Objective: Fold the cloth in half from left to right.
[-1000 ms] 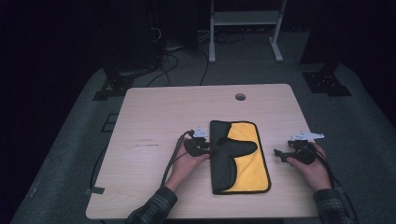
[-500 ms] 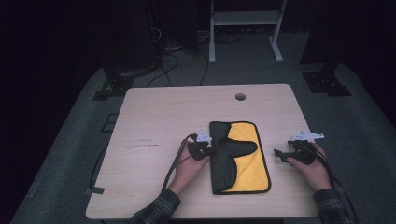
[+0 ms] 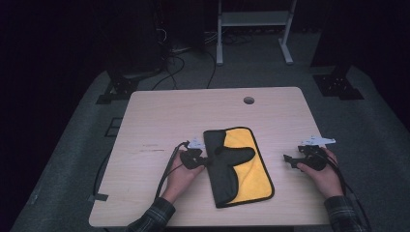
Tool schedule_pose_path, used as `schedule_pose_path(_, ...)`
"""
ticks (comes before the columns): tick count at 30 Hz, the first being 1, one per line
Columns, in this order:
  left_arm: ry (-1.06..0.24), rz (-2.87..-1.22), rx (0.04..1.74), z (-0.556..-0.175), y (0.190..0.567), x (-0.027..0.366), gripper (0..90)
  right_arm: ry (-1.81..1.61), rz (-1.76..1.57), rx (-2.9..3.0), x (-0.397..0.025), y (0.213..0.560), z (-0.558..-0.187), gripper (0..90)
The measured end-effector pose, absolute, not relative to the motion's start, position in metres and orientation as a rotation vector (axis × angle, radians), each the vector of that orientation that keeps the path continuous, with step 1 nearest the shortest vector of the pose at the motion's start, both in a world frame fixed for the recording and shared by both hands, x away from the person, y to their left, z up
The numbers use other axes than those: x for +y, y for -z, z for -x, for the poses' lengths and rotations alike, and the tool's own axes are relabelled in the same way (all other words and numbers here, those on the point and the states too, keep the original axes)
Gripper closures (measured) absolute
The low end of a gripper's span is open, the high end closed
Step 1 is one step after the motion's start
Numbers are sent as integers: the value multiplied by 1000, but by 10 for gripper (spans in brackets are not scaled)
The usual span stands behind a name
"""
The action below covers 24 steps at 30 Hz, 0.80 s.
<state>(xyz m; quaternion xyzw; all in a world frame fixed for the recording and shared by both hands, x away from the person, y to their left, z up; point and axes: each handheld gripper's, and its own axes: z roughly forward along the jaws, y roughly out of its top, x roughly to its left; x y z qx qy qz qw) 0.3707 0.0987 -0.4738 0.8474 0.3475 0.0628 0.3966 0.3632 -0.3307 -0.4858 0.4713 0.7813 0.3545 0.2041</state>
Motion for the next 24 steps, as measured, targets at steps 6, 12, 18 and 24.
schedule_pose_path(6,-194,-2162,890,-373,472,116,859,-989,-1315,2179,-331,486,-363,229)
schedule_pose_path(12,-232,-2166,900,-377,472,126,859,-988,-1314,2178,-331,486,-363,229)
schedule_pose_path(18,-299,-2171,893,-382,472,132,854,-988,-1315,2178,-331,486,-363,229)
schedule_pose_path(24,-322,-2159,891,-379,469,138,726,-981,-1317,2186,-330,486,-364,181)
